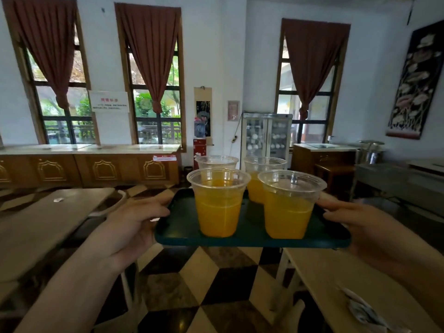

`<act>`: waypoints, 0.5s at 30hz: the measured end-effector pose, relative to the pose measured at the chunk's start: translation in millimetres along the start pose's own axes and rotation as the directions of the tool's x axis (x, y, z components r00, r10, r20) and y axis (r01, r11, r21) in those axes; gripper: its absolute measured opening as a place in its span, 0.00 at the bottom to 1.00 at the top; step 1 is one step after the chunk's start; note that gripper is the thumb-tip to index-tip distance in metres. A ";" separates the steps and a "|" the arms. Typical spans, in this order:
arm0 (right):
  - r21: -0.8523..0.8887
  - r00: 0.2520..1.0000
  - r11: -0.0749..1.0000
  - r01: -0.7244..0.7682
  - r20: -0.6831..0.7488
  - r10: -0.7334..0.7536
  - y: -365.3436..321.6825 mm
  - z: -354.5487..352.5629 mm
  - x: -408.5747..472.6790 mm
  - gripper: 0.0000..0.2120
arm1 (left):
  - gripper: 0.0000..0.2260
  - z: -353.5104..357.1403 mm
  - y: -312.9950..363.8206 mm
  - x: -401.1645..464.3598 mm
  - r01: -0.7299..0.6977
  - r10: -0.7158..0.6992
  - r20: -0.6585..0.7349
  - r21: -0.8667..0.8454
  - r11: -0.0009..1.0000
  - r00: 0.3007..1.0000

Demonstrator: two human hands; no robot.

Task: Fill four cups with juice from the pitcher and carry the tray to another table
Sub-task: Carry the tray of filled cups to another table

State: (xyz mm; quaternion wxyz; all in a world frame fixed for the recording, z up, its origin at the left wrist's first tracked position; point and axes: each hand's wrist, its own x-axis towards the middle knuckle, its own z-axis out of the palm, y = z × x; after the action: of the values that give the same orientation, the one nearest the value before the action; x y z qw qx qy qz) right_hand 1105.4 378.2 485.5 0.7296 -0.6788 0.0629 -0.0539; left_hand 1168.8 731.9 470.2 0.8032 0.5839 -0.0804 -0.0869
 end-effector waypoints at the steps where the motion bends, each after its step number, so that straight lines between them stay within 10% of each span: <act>1: -0.001 1.000 1.000 -0.009 -0.007 0.009 2.8 2.9 14.8 0.14 | 0.15 -4.9 -0.9 14.7 -0.001 0.001 0.021 0.012 1.000 1.000; 15: -0.006 0.999 1.000 -0.010 -0.045 0.009 25.4 4.8 262.8 0.16 | 0.15 -45.5 -32.1 259.1 -0.008 0.008 -0.002 0.025 1.000 1.000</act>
State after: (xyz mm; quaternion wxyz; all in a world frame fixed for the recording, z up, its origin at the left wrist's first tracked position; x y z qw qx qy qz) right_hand 1365.2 341.6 455.6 0.7261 -0.6794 0.0827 -0.0656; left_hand 1429.7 703.7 433.0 0.7962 0.5936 -0.0832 -0.0821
